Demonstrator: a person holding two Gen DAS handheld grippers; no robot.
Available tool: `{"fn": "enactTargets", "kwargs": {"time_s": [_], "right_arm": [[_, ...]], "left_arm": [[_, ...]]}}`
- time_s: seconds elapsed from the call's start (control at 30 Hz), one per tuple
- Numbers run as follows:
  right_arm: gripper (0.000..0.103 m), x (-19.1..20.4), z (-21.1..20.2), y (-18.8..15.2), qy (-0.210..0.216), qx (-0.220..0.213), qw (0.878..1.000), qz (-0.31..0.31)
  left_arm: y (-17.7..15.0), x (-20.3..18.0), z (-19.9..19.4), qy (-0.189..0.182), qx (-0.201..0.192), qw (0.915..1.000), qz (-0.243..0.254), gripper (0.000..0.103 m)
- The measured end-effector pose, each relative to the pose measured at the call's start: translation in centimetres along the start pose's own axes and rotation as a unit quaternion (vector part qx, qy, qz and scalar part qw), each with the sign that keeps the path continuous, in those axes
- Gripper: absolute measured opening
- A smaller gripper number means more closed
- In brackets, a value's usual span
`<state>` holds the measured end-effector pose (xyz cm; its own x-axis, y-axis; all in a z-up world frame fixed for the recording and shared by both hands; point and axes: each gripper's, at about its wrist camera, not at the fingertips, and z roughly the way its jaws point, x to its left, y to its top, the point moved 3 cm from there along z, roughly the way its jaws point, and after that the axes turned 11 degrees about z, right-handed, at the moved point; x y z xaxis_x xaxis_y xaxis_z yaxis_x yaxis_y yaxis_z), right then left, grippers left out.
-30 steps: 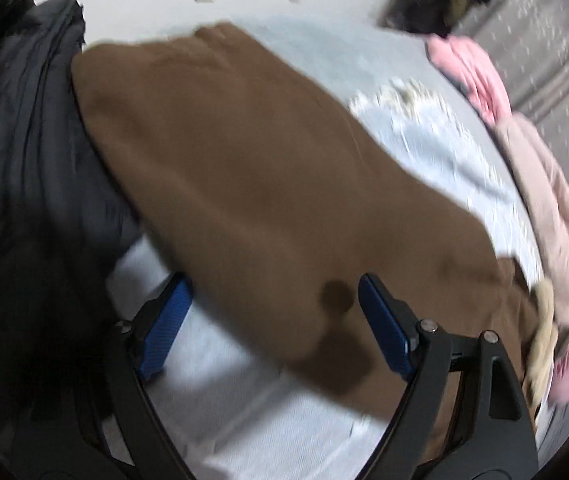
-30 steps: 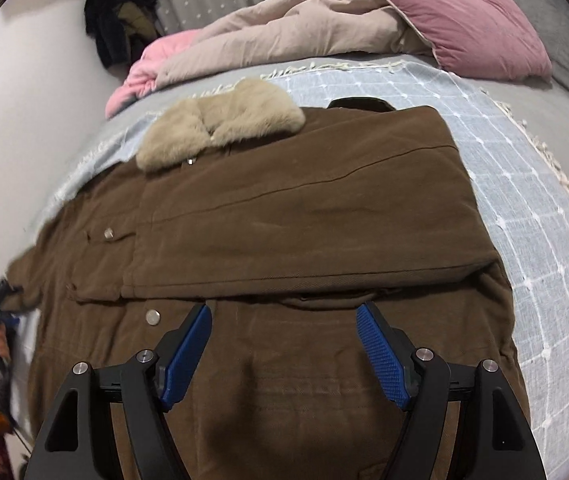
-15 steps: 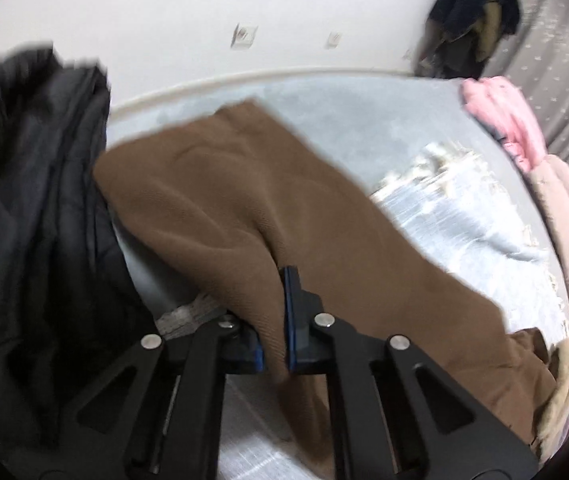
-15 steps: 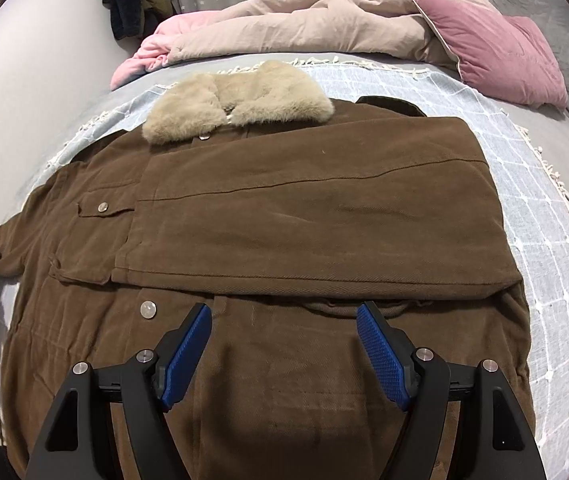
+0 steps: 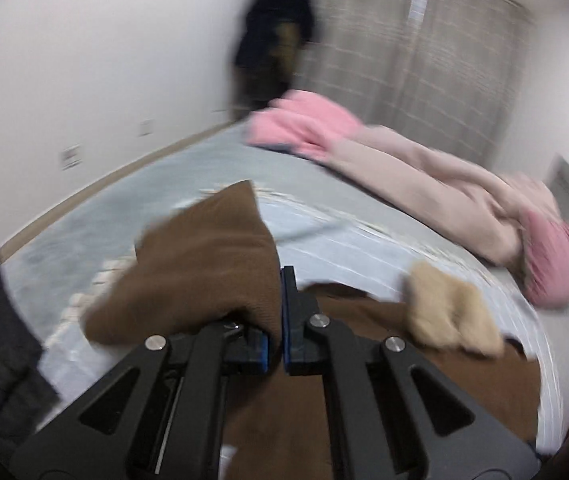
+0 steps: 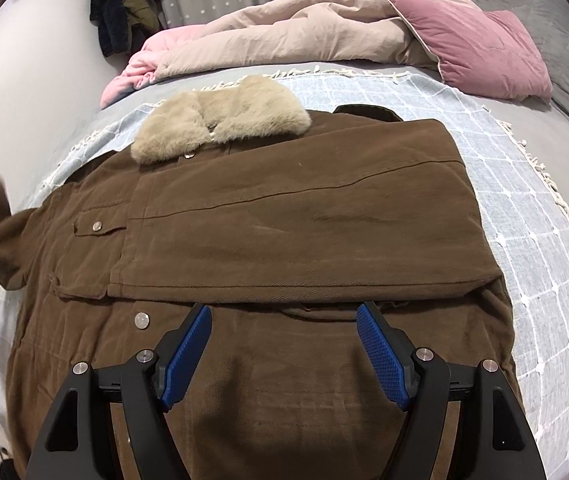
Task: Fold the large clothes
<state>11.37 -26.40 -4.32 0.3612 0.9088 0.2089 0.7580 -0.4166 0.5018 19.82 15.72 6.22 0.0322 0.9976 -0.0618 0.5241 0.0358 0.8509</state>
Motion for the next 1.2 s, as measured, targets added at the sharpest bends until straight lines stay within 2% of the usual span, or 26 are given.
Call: {"fn": "enactTargets", "kwargs": {"time_s": [0.07,0.13,0.23,0.3,0.33,0.4,0.43,0.47,0.53,0.6,0.63,0.67,0.7,0.73,0.77,0.93,1.07,1.2], "right_arm": [[0.076,-0.2,-0.2,0.1,0.003,-0.002,1.0,0.006],[0.076,-0.4,-0.3,0.1,0.003,-0.003,1.0,0.011],[0.076,-0.7,-0.3,0.1,0.002,-0.003,1.0,0.017],[0.076,-1.0,-0.3,0.2,0.001,-0.002,1.0,0.022],[0.076,-1.2,-0.4,0.2,0.001,-0.003,1.0,0.026],[0.076,-1.5,-0.4,0.2,0.004,-0.001,0.999,0.036],[0.076,-1.6,-0.4,0.2,0.005,0.001,0.999,0.042],[0.076,-1.8,-0.2,0.1,0.009,0.006,0.999,0.052],[0.076,-2.0,-0.1,0.1,0.016,0.013,0.998,0.066],[0.076,-2.1,-0.1,0.1,0.023,0.017,0.996,0.08],[0.076,-2.1,-0.1,0.1,0.026,0.018,0.996,0.084],[0.076,-1.9,-0.1,0.1,0.027,0.018,0.996,0.086],[0.076,-1.8,-0.2,0.1,0.028,0.017,0.996,0.085],[0.076,-1.6,-0.3,0.1,0.027,0.016,0.996,0.082],[0.076,-1.3,-0.4,0.1,0.027,0.014,0.997,0.077],[0.076,-0.5,-0.8,-0.4,0.027,0.01,0.998,0.053],[0.076,0.4,-0.7,-0.9,0.031,0.009,0.999,0.031],[0.076,2.2,-0.2,-1.0,0.057,0.023,0.998,0.035]], "left_arm": [[-0.9,-4.1,-0.3,-0.05,0.007,0.9977,0.045,0.006],[-2.1,-7.1,0.2,-0.084,0.023,0.9931,0.079,0.006],[-6.5,-12.7,1.6,-0.145,0.073,0.9772,0.136,0.006],[-9.3,-15.1,3.1,-0.176,0.116,0.9656,0.152,0.006],[-11.2,-16.0,4.5,-0.183,0.146,0.9593,0.157,0.006],[-15.2,-16.9,7.0,-0.161,0.198,0.952,0.169,0.008],[-16.6,-16.7,7.9,-0.152,0.2,0.9531,0.168,0.008],[-16.7,-16.4,7.4,-0.16,0.165,0.9593,0.164,0.008],[-16.1,-16.5,7.1,-0.167,0.168,0.9588,0.156,0.008],[-15.6,-16.2,6.7,-0.171,0.184,0.9553,0.156,0.013],[-15.2,-16.1,6.1,-0.175,0.195,0.9517,0.159,0.022],[-15.3,-15.9,5.8,-0.184,0.201,0.9485,0.161,0.04],[-15.2,-15.9,5.3,-0.199,0.207,0.9439,0.164,0.05],[-14.8,-15.8,4.3,-0.21,0.205,0.9411,0.167,0.067],[-14.2,-15.5,3.1,-0.218,0.193,0.9417,0.168,0.075],[-12.3,-13.2,-1.0,-0.244,0.122,0.9504,0.149,0.083],[-10.4,-8.5,-1.8,-0.212,0.09,0.965,0.125,0.083],[-10.3,-3.4,0.0,-0.168,0.099,0.9785,0.068,0.084]]}}
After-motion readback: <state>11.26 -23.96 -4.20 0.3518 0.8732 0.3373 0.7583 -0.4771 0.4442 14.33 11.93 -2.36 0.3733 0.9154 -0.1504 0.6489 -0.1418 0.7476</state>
